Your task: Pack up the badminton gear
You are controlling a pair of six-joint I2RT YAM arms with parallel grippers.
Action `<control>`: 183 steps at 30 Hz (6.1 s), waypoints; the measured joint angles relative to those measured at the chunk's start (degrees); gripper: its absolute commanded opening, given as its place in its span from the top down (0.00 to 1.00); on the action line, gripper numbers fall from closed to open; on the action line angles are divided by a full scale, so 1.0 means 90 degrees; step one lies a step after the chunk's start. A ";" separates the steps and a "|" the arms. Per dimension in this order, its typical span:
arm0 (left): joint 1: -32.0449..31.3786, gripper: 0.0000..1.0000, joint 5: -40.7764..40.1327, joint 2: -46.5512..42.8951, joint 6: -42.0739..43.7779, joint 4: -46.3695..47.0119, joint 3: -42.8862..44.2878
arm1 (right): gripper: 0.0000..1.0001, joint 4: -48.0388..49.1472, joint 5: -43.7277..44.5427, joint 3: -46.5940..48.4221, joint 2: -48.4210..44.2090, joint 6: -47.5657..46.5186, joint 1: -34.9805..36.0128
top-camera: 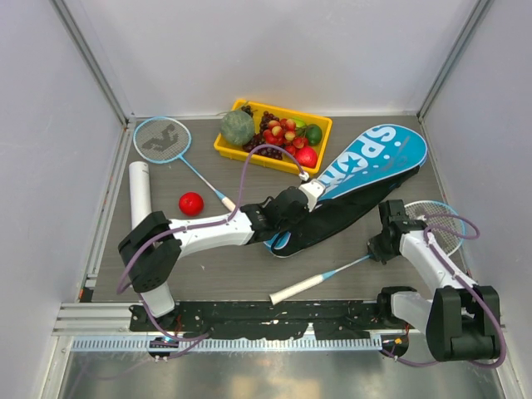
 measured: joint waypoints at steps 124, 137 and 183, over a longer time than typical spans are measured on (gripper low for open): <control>-0.0665 1.00 0.0209 -0.0498 0.0398 0.2016 -0.1542 | 0.95 0.2793 -0.3062 0.0622 0.1005 -0.1885 0.0852; -0.0709 1.00 0.0177 -0.0503 0.0493 0.2081 -0.1639 | 0.95 0.2756 -0.2518 0.0891 0.1239 -0.2074 0.0996; -0.0826 1.00 0.0362 -0.1052 -0.0476 0.2492 -0.2404 | 0.95 0.5724 -0.1399 0.0801 0.2470 -0.0954 0.0243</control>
